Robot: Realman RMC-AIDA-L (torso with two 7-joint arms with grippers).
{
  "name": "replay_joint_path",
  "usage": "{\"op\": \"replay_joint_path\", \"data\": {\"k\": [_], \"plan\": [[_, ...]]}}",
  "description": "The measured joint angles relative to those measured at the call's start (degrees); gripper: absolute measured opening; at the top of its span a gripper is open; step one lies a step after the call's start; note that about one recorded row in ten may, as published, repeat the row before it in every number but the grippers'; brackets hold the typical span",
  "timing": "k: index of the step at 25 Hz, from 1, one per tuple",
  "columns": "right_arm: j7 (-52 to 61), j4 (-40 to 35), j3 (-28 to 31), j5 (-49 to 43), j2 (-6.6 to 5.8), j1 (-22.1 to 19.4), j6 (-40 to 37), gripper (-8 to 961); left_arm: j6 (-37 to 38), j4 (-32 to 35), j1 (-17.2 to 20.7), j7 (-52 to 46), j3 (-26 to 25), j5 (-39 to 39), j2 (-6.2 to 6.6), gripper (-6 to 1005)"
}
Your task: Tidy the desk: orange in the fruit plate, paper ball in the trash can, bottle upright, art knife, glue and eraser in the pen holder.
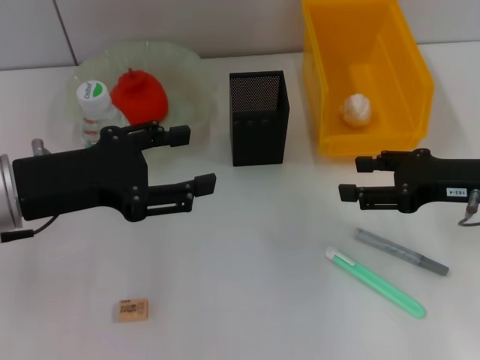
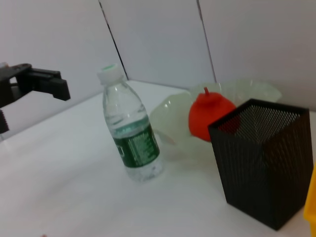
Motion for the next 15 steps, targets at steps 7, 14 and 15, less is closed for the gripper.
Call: {"op": "replay_joint_path", "data": {"k": [7,14,15], "plan": [[5.9,-2.9,-0.9,-4.9,0.08,1.2,0.0,741,0.0,-1.0,0.1,0.3,-0.1,0.0,0.0,786],[10.7,-7.3,-4.9,-5.6,0.11,0.6,0.1,741,-0.3,-2.3,-0.3,0.7,-0.5,-0.2,0.02,785],[12.6,-8.7,-6.6,-6.3,0.1,0.5,0.0,741,-0.4,-2.5,-0.2,1.7,-0.5,-0.7,0.03,785]]}}
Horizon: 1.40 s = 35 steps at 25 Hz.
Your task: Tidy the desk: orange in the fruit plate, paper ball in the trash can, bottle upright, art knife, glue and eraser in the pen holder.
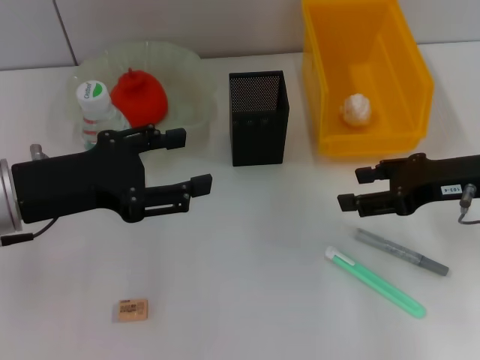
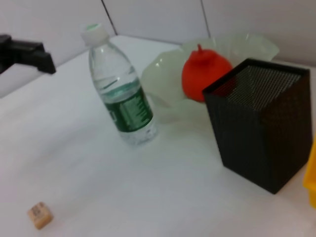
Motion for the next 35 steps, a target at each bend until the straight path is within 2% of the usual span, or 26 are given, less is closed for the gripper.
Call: {"op": "replay_joint_path", "data": {"k": [10,19,25,31,35], "plan": [[9.1,-6.8,-10.3,-5.2,0.11,0.6,0.4,741,0.2,-1.7,0.4,2.8,0.2,-1.5,0.04,785],[16.1,-10.9,-16.1,-9.3,0.18,1.6,1.0,741,0.0,-2.3,0.4,3.0,0.1,-1.5,0.08,785],[21.5,-14.2,-22.6,-13.5,0.26,2.1,1.3,741,0.1,-2.6,0.4,3.0,0.3,-1.5,0.08,785],[24.8,-16.0,-25.2,-16.4,0.27,2.6,1.4,732,0.1,-2.8,0.4,3.0,0.2,-1.5,0.02,785],[28.6,-18.3,-29.1,-21.4,0.28,3.1,1.4,729,0.0,-2.8,0.4,3.0,0.4,-1.5,-0.01,785]]}}
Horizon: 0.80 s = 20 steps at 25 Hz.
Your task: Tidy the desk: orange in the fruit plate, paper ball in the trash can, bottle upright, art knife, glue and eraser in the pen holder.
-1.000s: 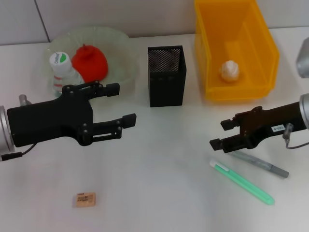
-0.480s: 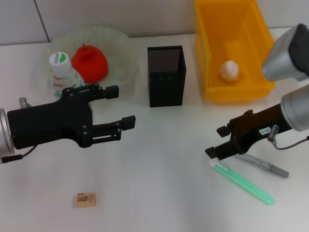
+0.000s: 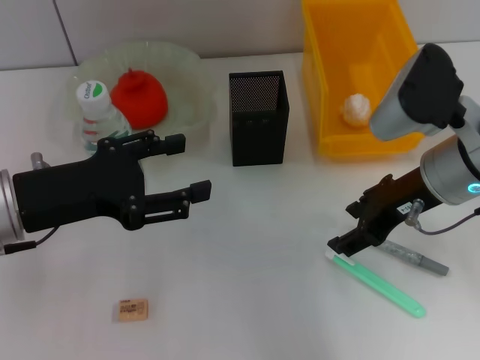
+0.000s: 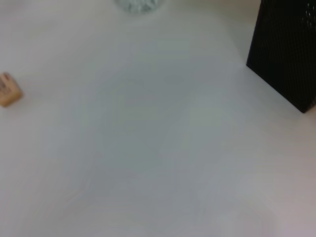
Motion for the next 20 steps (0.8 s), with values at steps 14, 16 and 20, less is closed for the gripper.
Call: {"op": "replay_joint_path", "data": {"k": [14,16,20], "plan": [[3.0,-3.4,-2.8,-1.0,0.05,0.9,-3.7,718,-0.1,-0.7,-0.2,0.0,0.0,0.0,-0.01,785],[3.7,-4.0,-2.9,-1.1,-0.02,1.2,-4.7,717,-0.1,-0.7,-0.2,0.0,0.0,0.0,-0.05,785],[6.2,-5.3,-3.1,-3.6,-0.23,2.6,-7.9,714,-0.1,-0.7,-0.4,0.0,-0.1,0.0,-0.08,785]]}}
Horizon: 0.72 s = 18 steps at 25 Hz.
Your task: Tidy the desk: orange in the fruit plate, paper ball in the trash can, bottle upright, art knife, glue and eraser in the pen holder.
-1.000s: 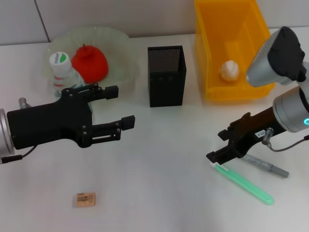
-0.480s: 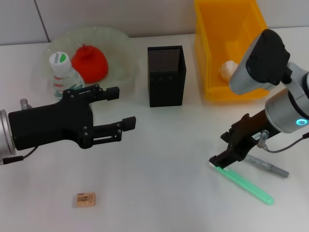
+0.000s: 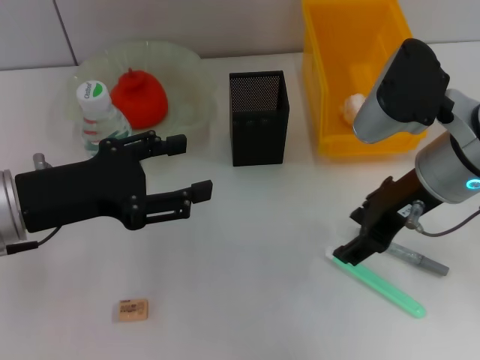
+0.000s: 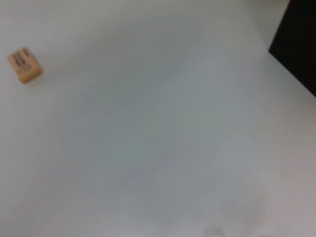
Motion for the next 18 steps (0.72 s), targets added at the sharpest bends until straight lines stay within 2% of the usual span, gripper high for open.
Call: {"op": "replay_joint_path", "data": {"k": [18], "plan": [[5.1,-0.6,-4.2,-4.2,0.0,2.8,-4.7,699,0.5,0.0,0.0,0.9,0.3,0.0,-0.01,785]]}}
